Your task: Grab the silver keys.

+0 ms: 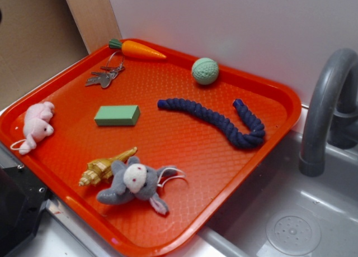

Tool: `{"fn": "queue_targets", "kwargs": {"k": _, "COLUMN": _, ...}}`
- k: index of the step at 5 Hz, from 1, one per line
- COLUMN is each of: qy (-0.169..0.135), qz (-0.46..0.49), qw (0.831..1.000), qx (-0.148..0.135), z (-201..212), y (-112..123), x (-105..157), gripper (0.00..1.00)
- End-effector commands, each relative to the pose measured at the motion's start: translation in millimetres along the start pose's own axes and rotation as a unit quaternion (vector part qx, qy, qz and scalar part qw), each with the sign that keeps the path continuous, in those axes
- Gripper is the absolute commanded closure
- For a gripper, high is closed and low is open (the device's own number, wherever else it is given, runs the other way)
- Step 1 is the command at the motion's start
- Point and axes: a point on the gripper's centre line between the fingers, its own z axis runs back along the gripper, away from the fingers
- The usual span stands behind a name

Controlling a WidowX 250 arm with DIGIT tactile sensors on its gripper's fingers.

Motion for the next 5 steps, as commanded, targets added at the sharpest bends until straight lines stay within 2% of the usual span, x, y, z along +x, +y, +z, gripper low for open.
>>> {"fn": "queue_targets", "kwargs": {"k": 1, "qy": 0.0, "qz": 0.0, "qw": 1.0, "qx": 0.0, "z": 0, "y": 0, "x": 0, "gripper": 0.0}}
{"fn": "queue_targets", "kwargs": {"k": 2, "qy": -0.066, "qz": 0.091, "qw": 0.993, "qx": 0.033, "z": -47, "y": 20, "x": 46, "gripper": 0.0}}
{"fn": "queue_targets", "kwargs": {"k": 3, "qy": -0.125, "qz": 0.139, "qw": 0.982, "qx": 0.032, "z": -75, "y": 33, "x": 95, "gripper": 0.0}}
{"fn": "queue_targets", "kwargs": {"k": 4, "qy": -0.135, "qz": 0.172, "qw": 0.974, "qx": 0.061, "z": -111, "y": 54, "x": 136, "gripper": 0.0}}
{"fn": "queue_targets", "kwargs": {"k": 5, "qy": -0.123, "qz": 0.18, "qw": 0.97, "qx": 0.108, "z": -139, "y": 91, "x": 164, "gripper": 0.0}}
